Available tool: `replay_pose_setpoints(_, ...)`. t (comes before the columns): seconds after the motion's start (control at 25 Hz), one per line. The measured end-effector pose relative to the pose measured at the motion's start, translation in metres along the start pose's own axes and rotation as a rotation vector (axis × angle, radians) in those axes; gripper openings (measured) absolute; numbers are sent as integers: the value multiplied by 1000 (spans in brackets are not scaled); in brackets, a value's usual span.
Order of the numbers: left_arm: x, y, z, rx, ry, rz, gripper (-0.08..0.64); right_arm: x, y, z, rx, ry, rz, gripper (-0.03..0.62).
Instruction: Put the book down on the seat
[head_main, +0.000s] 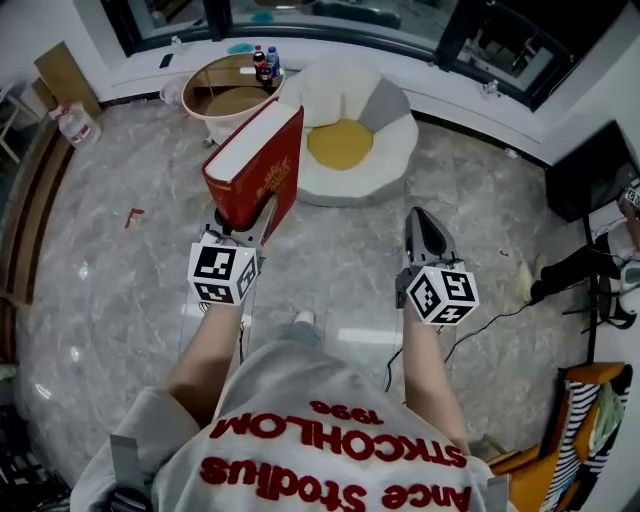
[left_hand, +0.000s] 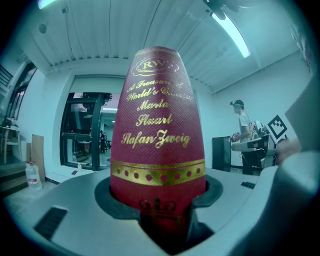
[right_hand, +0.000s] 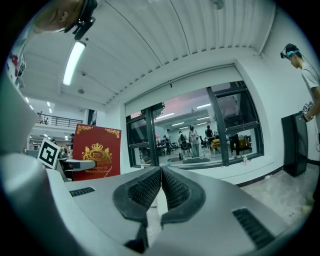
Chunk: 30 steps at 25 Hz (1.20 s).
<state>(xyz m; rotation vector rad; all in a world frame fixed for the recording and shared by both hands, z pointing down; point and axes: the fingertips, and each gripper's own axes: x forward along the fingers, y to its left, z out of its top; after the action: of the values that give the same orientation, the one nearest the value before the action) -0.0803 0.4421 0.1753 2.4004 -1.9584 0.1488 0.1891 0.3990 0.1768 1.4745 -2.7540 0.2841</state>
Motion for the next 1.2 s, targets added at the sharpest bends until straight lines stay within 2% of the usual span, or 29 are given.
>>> replay_pose_setpoints(0.28,58,39,13,-11,1,-12,250,65,-14,19,10,-1,-22,26)
replay_pose_setpoints(0.48,87,64,4,-25,-5,-8,250,105,-19,17,4,-6,-23,26)
replay_pose_setpoints(1.2,122,90,-35,-51,-2,27,251,166,-28,-11,-11,10,25,26)
